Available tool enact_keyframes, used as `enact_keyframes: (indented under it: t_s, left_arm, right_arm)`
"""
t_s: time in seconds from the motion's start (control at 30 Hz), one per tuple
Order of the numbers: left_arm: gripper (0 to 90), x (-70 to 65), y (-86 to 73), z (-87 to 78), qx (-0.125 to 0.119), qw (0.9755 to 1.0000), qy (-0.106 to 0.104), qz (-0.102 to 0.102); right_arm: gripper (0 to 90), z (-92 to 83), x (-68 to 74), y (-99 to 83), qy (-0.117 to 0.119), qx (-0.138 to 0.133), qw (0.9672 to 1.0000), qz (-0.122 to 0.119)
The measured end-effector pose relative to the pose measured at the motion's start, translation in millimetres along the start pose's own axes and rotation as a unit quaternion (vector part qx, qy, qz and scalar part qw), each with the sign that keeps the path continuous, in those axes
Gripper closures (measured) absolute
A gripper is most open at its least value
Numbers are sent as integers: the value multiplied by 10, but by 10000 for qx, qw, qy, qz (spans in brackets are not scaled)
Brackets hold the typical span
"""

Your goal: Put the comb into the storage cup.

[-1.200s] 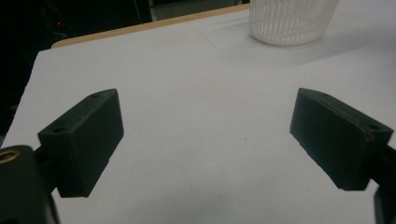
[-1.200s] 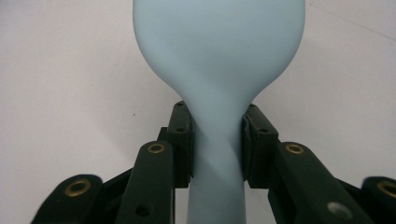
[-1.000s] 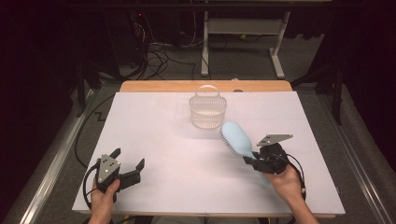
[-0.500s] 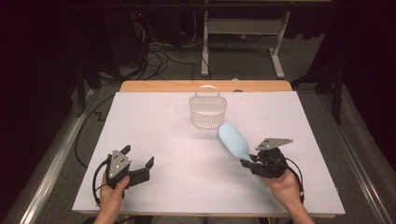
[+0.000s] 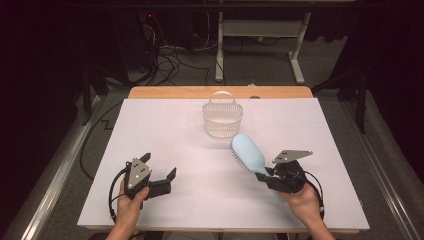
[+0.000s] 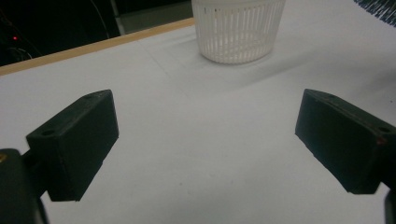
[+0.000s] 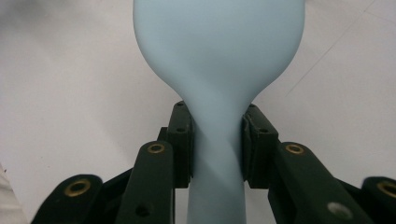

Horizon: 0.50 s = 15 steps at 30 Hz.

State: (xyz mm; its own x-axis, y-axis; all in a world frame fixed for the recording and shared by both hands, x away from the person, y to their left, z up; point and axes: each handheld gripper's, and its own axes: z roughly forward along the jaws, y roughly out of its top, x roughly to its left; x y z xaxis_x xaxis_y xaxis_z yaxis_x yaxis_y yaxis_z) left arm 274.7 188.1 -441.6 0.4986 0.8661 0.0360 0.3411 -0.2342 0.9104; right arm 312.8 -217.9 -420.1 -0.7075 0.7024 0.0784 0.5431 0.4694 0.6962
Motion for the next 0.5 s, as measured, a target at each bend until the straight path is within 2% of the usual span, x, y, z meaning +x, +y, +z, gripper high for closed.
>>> enact_keyframes:
  t_s: [0.5]
  left_arm:
    - [67,-131,94,136,28,9995,-243,194]
  right_arm:
    - [700,35,64,11,58,-28,9999,-83]
